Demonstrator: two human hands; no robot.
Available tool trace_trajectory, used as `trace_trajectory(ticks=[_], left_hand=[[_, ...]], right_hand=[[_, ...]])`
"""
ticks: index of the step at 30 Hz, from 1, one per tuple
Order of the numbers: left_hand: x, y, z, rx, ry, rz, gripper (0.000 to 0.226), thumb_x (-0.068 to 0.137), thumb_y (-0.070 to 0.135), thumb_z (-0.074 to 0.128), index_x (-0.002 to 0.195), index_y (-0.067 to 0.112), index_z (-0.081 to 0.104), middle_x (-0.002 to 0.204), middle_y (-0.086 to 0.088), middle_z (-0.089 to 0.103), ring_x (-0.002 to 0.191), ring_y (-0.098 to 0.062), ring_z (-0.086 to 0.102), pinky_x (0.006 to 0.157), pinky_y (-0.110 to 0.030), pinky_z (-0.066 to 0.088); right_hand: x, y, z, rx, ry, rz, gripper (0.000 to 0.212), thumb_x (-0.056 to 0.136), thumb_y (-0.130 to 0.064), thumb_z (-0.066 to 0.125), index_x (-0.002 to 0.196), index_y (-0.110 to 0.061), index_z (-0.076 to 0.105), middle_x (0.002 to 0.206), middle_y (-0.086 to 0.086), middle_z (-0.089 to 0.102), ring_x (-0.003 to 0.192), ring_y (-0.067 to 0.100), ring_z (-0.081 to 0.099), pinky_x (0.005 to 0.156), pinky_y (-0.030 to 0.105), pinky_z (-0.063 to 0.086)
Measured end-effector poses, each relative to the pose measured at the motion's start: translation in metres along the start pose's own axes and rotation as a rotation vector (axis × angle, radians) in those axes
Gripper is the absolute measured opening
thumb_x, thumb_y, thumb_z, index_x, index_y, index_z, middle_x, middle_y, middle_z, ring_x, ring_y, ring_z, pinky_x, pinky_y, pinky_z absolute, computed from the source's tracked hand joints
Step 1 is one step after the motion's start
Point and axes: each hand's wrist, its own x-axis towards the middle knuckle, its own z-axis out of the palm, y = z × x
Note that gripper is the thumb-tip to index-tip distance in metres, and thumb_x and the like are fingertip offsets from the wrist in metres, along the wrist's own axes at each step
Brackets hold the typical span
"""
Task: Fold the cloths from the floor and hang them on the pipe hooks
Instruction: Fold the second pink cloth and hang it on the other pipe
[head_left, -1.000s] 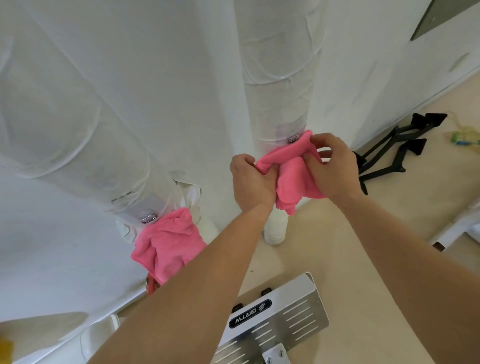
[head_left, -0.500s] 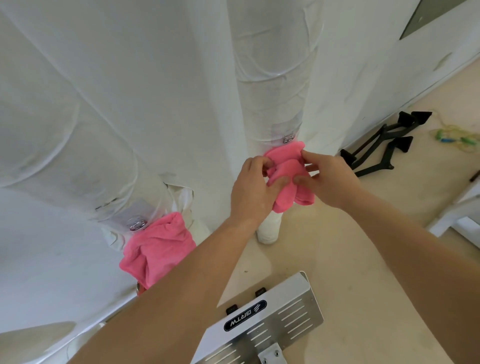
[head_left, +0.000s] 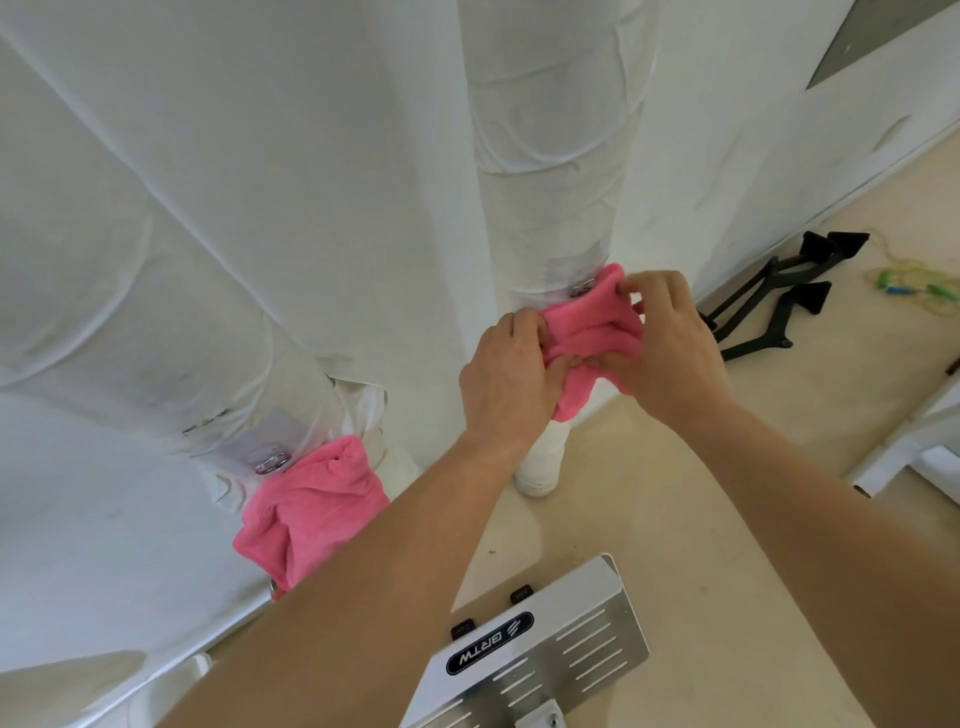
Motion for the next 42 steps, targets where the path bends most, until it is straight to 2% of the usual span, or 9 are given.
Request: trace_trajectory(ticks=[7,11,17,20,28,32,36,39,42], left_hand=[[-0.009,-0.014,0.005,-0.200,-0.008,0.107,0.036,0.088,0.036,0.068,0.116,0.018,0.054,0.107,0.004,0.057,0.086,-0.013,0.058,0.067,-0.037,0.054],[-0.007,-0.024,0.005,-0.207,-0.014,0.208,0.043,0.089,0.038,0.069,0.126,0.019,0.057,0.110,0.001,0.059,0.086,-0.015,0.062,0.066,-0.034,0.056],[-0.001,-0.026,0.016,-0.090,0.154,0.303,0.036,0.090,0.040,0.061,0.111,0.013,0.070,0.094,-0.003,0.067,0.070,-0.020,0.063,0.053,-0.029,0.051],[0.002,-0.025,0.019,-0.153,0.125,0.241,0.035,0.088,0.039,0.061,0.108,0.012,0.071,0.090,-0.004,0.068,0.071,-0.021,0.062,0.059,-0.034,0.053],[0.000,-0.016,0.018,-0.268,0.029,0.030,0.026,0.083,0.029,0.071,0.106,0.016,0.071,0.094,0.001,0.072,0.081,-0.019,0.065,0.074,-0.038,0.055],[-0.003,-0.009,0.015,-0.297,0.024,-0.058,0.026,0.084,0.030,0.069,0.109,0.021,0.070,0.097,0.007,0.071,0.083,-0.015,0.064,0.076,-0.038,0.055],[-0.017,-0.007,0.006,-0.181,-0.060,-0.026,0.040,0.090,0.039,0.064,0.127,0.027,0.060,0.114,0.009,0.064,0.094,-0.011,0.060,0.080,-0.030,0.052],[-0.020,-0.010,-0.001,-0.170,-0.126,0.010,0.049,0.088,0.035,0.066,0.135,0.026,0.055,0.122,0.005,0.061,0.102,-0.014,0.059,0.085,-0.030,0.050],[-0.008,-0.004,-0.004,-0.149,-0.103,-0.033,0.039,0.083,0.033,0.068,0.121,0.028,0.063,0.111,0.008,0.068,0.097,-0.014,0.062,0.084,-0.035,0.053]], right_hand=[[-0.010,0.011,0.005,0.033,-0.100,-0.125,0.054,0.089,-0.037,0.061,0.139,-0.018,0.055,0.117,0.007,0.065,0.095,0.030,0.066,0.080,0.050,0.057],[-0.002,0.012,0.006,0.041,-0.132,-0.105,0.048,0.089,-0.046,0.048,0.121,-0.014,0.065,0.092,0.006,0.066,0.079,0.030,0.064,0.071,0.049,0.055],[0.004,0.009,0.010,-0.052,-0.166,-0.153,0.035,0.090,-0.042,0.044,0.091,-0.013,0.063,0.077,0.001,0.053,0.066,0.024,0.050,0.059,0.037,0.045],[0.008,0.009,0.009,-0.045,-0.195,-0.150,0.015,0.092,-0.025,0.057,0.084,-0.012,0.060,0.074,-0.001,0.048,0.065,0.024,0.047,0.060,0.037,0.042],[0.011,0.002,0.004,-0.043,-0.215,-0.111,0.022,0.090,-0.014,0.063,0.074,-0.022,0.050,0.065,-0.004,0.043,0.065,0.025,0.045,0.057,0.032,0.029],[0.007,0.008,0.011,-0.027,-0.180,-0.054,0.008,0.089,-0.018,0.062,0.090,-0.014,0.069,0.077,0.004,0.056,0.074,0.029,0.056,0.063,0.036,0.043],[-0.005,0.005,0.010,0.094,-0.168,0.100,0.037,0.088,-0.029,0.071,0.124,-0.018,0.068,0.103,0.006,0.054,0.081,0.020,0.056,0.079,0.031,0.046],[-0.013,0.003,0.010,0.168,-0.250,0.135,0.059,0.089,-0.020,0.071,0.144,-0.019,0.051,0.113,0.003,0.055,0.086,0.015,0.059,0.070,0.011,0.040],[-0.009,0.001,0.014,0.163,-0.222,0.146,0.048,0.087,-0.015,0.071,0.133,-0.014,0.060,0.105,0.002,0.056,0.084,0.019,0.062,0.063,0.011,0.036]])
